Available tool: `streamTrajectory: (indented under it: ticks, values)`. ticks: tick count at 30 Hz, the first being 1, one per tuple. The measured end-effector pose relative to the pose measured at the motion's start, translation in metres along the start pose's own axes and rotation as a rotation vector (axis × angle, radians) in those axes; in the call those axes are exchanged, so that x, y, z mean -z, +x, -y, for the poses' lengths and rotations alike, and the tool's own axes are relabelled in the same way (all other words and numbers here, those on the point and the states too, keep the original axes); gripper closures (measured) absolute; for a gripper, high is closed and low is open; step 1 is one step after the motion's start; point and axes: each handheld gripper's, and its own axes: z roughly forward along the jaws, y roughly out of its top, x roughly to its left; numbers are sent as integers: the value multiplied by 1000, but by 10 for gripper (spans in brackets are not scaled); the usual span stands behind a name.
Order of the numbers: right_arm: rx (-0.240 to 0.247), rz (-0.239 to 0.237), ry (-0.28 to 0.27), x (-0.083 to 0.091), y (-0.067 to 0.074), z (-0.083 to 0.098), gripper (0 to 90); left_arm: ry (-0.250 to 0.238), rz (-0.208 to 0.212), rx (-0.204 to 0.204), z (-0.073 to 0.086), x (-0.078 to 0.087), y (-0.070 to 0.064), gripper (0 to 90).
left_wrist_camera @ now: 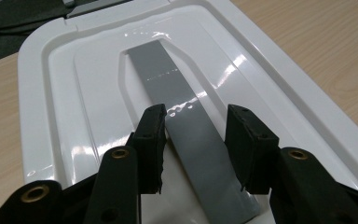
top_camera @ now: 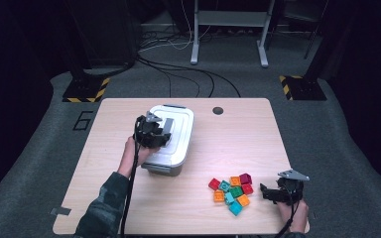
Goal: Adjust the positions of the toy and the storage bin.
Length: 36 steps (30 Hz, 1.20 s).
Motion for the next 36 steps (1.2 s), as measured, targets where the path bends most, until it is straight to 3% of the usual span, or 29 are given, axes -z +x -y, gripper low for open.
streamTrajectory:
  ticks: [8, 13, 22, 26, 30, 33, 36]
  values:
    - [0, 0, 0, 0, 0, 0, 21, 5, 20, -26, -4, -3, -5, 610]
    - [0, 0, -1, 0, 0, 0, 21, 11, 64, -27, -6, -4, -6, 629]
    - [1, -1, 0, 0, 0, 0, 21, 24, 101, -51, -9, -5, -9, 645]
    - [0, 0, -1, 0, 0, 0, 22, 47, 90, -58, -13, -7, -9, 596]
    - [0, 0, 0, 0, 0, 0, 22, 62, 50, -58, -21, -13, -13, 546]
    - [0, 0, -1, 0, 0, 0, 22, 71, 45, -53, -23, -14, -14, 559]
    - [0, 0, -1, 0, 0, 0, 22, 75, 43, -4, -26, -17, -15, 631]
